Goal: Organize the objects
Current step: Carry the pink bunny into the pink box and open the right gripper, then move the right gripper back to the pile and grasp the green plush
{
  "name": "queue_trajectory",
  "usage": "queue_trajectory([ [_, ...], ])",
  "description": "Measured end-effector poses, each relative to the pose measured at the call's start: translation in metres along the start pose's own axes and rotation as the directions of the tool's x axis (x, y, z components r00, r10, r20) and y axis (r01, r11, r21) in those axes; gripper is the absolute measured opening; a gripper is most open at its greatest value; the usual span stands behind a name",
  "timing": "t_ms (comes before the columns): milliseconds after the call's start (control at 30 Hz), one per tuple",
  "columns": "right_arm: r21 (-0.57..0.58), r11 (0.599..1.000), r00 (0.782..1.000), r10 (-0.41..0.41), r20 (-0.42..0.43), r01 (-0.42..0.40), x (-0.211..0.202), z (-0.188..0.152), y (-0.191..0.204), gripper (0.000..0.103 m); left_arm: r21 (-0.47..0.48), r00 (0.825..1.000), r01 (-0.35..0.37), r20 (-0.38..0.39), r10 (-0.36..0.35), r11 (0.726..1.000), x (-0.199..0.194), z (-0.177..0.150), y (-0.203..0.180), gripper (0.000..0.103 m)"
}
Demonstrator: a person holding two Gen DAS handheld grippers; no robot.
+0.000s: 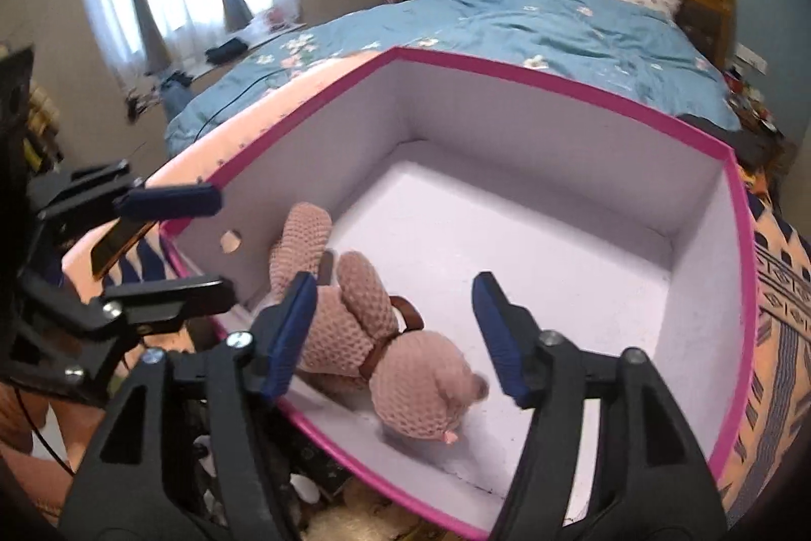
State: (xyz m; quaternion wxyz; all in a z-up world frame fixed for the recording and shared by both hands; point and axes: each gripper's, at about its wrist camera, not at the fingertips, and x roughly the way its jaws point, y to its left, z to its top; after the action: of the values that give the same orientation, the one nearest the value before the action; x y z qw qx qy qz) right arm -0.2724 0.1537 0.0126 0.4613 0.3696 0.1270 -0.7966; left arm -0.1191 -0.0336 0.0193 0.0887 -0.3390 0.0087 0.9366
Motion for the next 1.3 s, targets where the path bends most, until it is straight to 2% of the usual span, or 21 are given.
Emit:
queue_trajectory([
  [100,0.029,1.0,1.0,-0.001,0.002,0.001,-0.006,-0.002,-0.003,0.066,-0.022,1.0,0.014,0.015,-0.013,1.0,-0.007,-0.001,0.003,0.058],
  [200,0.045,0.999,0.999,0.025,0.041,-0.027,-0.02,-0.004,0.0,0.066,-0.046,0.999,0.042,0.035,-0.041,0.998,-0.018,-0.004,0.005,0.07],
  [233,0.046,0.998,0.998,0.032,0.055,-0.034,-0.026,-0.006,0.002,0.066,-0.068,0.999,0.02,0.052,-0.017,0.997,-0.023,-0.005,0.005,0.072],
  [300,0.038,0.998,0.994,0.05,0.098,-0.054,-0.044,-0.012,0.009,0.066,-0.055,0.997,0.032,0.074,-0.028,0.998,-0.034,-0.008,0.001,0.074],
  [367,0.027,0.997,0.989,0.072,0.133,-0.076,-0.058,-0.018,0.019,0.066,-0.048,0.995,0.037,0.093,-0.032,0.998,-0.046,-0.012,-0.001,0.084],
  [500,-0.003,0.995,0.977,0.101,0.19,-0.102,-0.087,-0.04,0.041,0.066,-0.027,0.992,0.047,0.118,-0.044,0.999,-0.065,-0.022,-0.006,0.084],
  [633,-0.032,0.994,0.972,0.113,0.206,-0.109,-0.104,-0.069,0.064,0.066,0.001,0.992,0.042,0.116,-0.042,0.999,-0.076,-0.038,-0.012,0.084],
  [800,-0.038,0.994,0.978,0.112,0.178,-0.107,-0.104,-0.102,0.085,0.066,0.033,0.997,0.004,0.082,-0.007,0.999,-0.075,-0.059,-0.021,0.084],
  [1000,-0.044,0.992,0.987,0.121,0.102,-0.117,-0.082,-0.134,0.111,0.066,-0.002,0.998,0.025,0.065,-0.025,1.0,-0.077,-0.077,-0.016,0.084],
  [1133,-0.055,0.99,0.989,0.134,0.059,-0.131,-0.067,-0.143,0.124,0.066,-0.032,0.998,0.03,0.055,-0.028,0.999,-0.076,-0.086,-0.013,0.084],
  [1300,-0.008,0.989,0.989,0.15,0.017,-0.15,-0.045,-0.152,0.131,0.066,-0.063,0.999,0.034,0.032,-0.032,0.997,-0.073,-0.099,-0.007,0.084],
])
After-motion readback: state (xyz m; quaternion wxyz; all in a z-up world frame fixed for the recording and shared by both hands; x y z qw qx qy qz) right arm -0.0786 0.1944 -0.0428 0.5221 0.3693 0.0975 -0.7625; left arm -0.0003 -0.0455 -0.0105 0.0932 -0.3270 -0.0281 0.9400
